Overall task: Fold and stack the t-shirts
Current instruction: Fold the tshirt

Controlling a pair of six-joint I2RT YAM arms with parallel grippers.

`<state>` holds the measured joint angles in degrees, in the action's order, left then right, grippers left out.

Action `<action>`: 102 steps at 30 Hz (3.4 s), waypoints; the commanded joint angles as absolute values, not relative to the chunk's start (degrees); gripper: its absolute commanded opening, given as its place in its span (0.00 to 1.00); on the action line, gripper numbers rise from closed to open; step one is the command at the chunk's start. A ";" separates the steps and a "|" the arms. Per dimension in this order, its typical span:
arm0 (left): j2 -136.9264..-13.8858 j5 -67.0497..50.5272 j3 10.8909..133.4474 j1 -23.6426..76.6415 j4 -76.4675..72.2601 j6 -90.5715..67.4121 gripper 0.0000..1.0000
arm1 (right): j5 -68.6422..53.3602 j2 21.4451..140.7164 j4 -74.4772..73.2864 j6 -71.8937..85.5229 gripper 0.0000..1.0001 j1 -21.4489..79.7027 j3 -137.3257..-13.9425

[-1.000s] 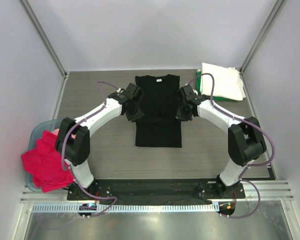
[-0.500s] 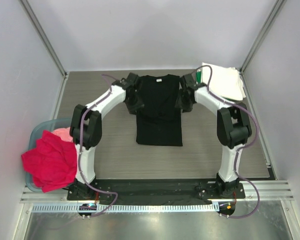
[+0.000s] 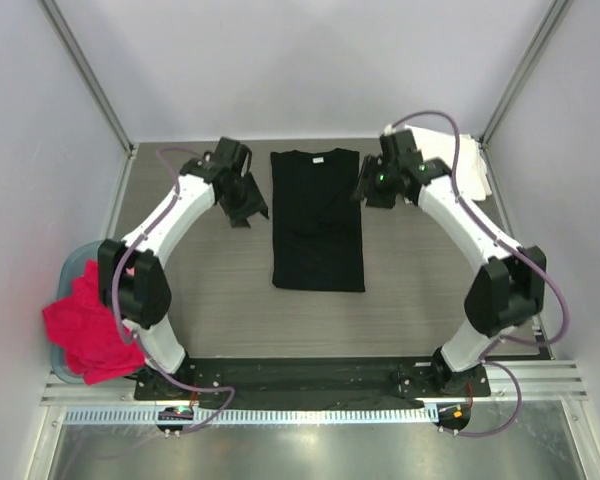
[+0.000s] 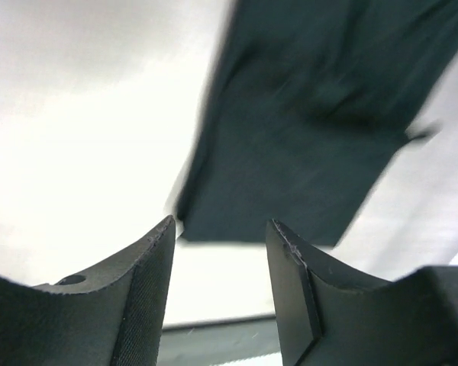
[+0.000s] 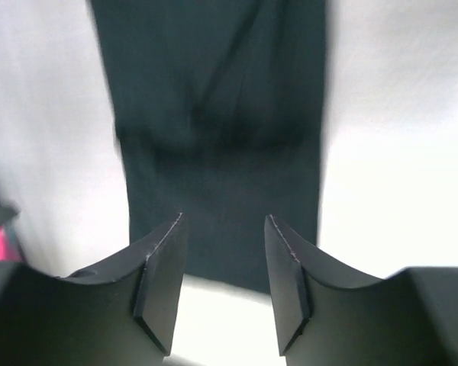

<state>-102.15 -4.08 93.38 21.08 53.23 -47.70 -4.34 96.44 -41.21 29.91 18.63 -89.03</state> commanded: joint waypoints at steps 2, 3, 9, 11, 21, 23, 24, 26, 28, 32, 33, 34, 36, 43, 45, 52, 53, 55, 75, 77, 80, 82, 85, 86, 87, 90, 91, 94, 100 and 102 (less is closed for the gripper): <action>-93.45 -5.10 77.40 22.94 46.85 -49.30 0.52 | -9.85 92.99 -34.46 30.94 0.49 25.65 -74.37; -91.69 -4.92 75.08 23.64 46.32 -49.39 0.52 | -9.32 93.08 -34.11 30.94 0.48 26.80 -73.05; -78.59 -3.17 61.01 25.57 43.60 -51.85 0.52 | -10.02 99.13 -32.96 31.12 0.48 28.13 -73.29; -75.42 -3.43 58.20 25.93 42.10 -53.17 0.52 | -9.67 101.76 -34.45 30.76 0.48 28.13 -76.28; -74.08 -8.16 47.82 28.30 29.02 -55.02 0.54 | -3.17 89.42 -35.16 31.90 0.56 28.04 -65.49; -75.58 -8.44 47.99 28.39 26.02 -55.11 0.54 | -2.55 86.15 -34.89 32.52 0.58 27.69 -61.01; -77.24 -8.61 48.25 28.39 25.23 -55.02 0.54 | -2.55 84.57 -34.89 32.78 0.59 27.34 -59.60; -79.27 -8.44 48.95 28.47 23.65 -55.02 0.53 | -2.90 80.08 -34.37 33.39 0.63 26.37 -55.47; -81.90 -8.61 49.13 28.39 21.72 -55.11 0.52 | -3.69 76.31 -34.10 33.66 0.64 26.02 -52.23; -85.51 -8.97 48.78 29.26 18.90 -56.51 0.48 | -3.87 72.17 -34.01 33.31 0.65 24.97 -48.08; -85.95 -8.70 48.34 29.62 18.11 -56.86 0.47 | -4.04 71.64 -34.01 33.05 0.65 24.70 -46.77; -86.65 -8.09 47.99 29.97 17.67 -57.30 0.47 | -4.04 71.20 -34.01 32.87 0.65 24.35 -46.15; -87.36 -7.74 46.77 31.11 16.44 -58.09 0.45 | -4.30 70.05 -33.75 32.43 0.65 23.39 -44.57; -89.12 -4.05 43.43 33.31 15.47 -59.50 0.35 | -6.41 69.17 -31.29 31.55 0.66 21.36 -41.14; -89.03 -1.16 42.63 33.31 17.56 -60.90 0.31 | -6.85 69.26 -30.68 31.55 0.66 21.18 -40.43; -88.15 2.20 39.64 33.31 19.16 -62.14 0.31 | -8.00 69.61 -28.48 31.55 0.67 20.57 -38.41; -87.98 1.85 39.90 33.40 19.16 -61.96 0.32 | -8.26 69.78 -28.30 31.55 0.67 20.57 -38.32; -86.41 1.41 40.16 33.40 19.68 -61.96 0.38 | -8.96 69.79 -27.51 31.73 0.67 20.57 -38.06; -87.62 4.04 43.59 33.49 21.27 -61.26 0.35 | -16.43 78.13 -13.63 35.68 0.64 20.57 -32.61; -87.89 4.04 43.24 33.49 21.18 -61.35 0.34 | -16.52 78.84 -12.84 35.60 0.63 20.48 -32.26; -87.37 3.26 42.89 33.49 21.62 -61.87 0.31 | -16.52 79.19 -12.57 35.51 0.62 20.57 -31.64; -84.13 3.25 42.45 34.18 22.41 -62.49 0.31 | -16.44 79.28 -12.57 35.25 0.61 20.57 -31.47; -78.60 6.14 43.24 35.41 27.14 -63.02 0.36 | -16.26 79.19 -12.48 35.16 0.61 20.57 -31.20; -77.62 6.59 43.42 35.59 27.77 -62.84 0.38 | -16.26 79.28 -12.57 35.16 0.61 20.48 -31.11; -76.91 6.68 43.59 35.60 28.03 -62.67 0.40 | -16.26 79.45 -12.31 35.16 0.61 20.57 -31.03; -76.02 7.21 44.12 35.60 27.86 -61.88 0.46 | -16.43 80.33 -11.78 35.16 0.61 20.48 -31.03; -76.46 7.12 44.30 35.60 27.43 -61.61 0.47 | -16.52 80.51 -11.69 35.16 0.61 20.57 -31.03; -79.45 6.07 45.08 35.60 24.36 -61.08 0.47 | -16.61 80.77 -11.60 35.16 0.60 20.56 -31.03; -87.27 4.22 45.70 35.60 19.79 -61.96 0.40 | -16.52 80.51 -11.69 35.16 0.59 20.48 -30.94; -88.06 3.87 45.27 35.60 19.07 -62.40 0.37 | -16.61 80.42 -11.60 35.16 0.59 20.57 -30.68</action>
<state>-86.56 4.23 44.62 35.48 22.28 -62.52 -19.27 78.78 -9.63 36.16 20.49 -32.77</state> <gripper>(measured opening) 0.378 0.588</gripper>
